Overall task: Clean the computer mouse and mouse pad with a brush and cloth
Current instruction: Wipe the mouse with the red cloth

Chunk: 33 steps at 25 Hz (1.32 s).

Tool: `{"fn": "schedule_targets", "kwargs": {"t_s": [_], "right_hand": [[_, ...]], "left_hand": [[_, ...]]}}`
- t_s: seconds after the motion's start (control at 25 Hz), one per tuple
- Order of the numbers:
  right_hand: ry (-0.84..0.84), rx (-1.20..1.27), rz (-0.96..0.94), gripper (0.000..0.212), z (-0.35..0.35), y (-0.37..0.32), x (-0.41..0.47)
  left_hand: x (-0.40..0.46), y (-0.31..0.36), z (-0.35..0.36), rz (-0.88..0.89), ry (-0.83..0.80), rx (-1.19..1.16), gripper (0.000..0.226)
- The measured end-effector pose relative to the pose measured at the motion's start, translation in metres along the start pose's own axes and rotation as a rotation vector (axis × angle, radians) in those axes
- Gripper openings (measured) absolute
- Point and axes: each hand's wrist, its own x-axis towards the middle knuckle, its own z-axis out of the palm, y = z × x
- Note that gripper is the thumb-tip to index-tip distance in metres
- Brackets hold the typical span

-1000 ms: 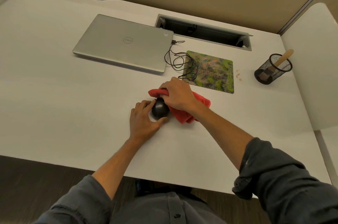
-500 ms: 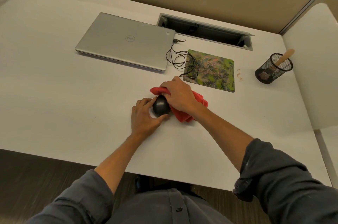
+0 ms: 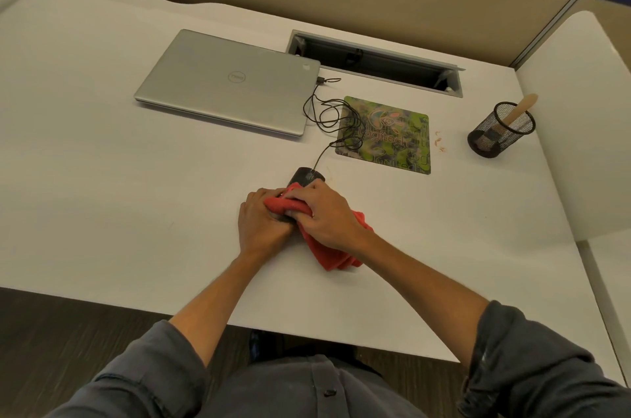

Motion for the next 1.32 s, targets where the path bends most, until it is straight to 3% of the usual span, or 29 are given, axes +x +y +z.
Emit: {"fn": "schedule_targets", "kwargs": {"t_s": [0.12,0.2,0.32,0.48,0.72,0.92,1.08,1.2,1.32], "right_hand": [[-0.022,0.100,0.027,0.027,-0.005,-0.001,-0.008],[0.156,0.163,0.112,0.028,-0.014,0.003,-0.005],[0.341,0.003,0.150,0.034,-0.021,0.010,-0.003],[0.149,-0.293,-0.055,0.035,-0.004,0.010,-0.011],[0.097,-0.440,-0.124,0.042,0.003,0.022,-0.038],[0.061,-0.476,-0.043,0.037,0.000,0.023,-0.043],[0.280,-0.380,0.067,0.034,-0.011,0.024,-0.034],[0.195,-0.342,0.019,0.035,-0.008,0.022,-0.020],[0.197,-0.320,0.174,0.034,-0.014,0.031,-0.005]], "left_hand": [[-0.001,-0.001,0.001,0.031,-0.002,0.003,0.045],[0.000,-0.004,0.002,0.055,-0.011,0.029,0.057],[-0.002,-0.006,0.005,0.104,-0.043,0.115,0.083],[-0.001,-0.008,0.005,0.166,-0.048,0.180,0.074],[0.000,-0.013,0.007,0.179,-0.055,0.224,0.073],[0.000,-0.014,0.007,0.188,-0.060,0.223,0.073],[0.001,-0.010,0.006,0.170,-0.039,0.177,0.076],[0.000,-0.011,0.006,0.170,-0.043,0.170,0.076],[0.002,-0.011,0.006,0.164,-0.054,0.182,0.077]]}}
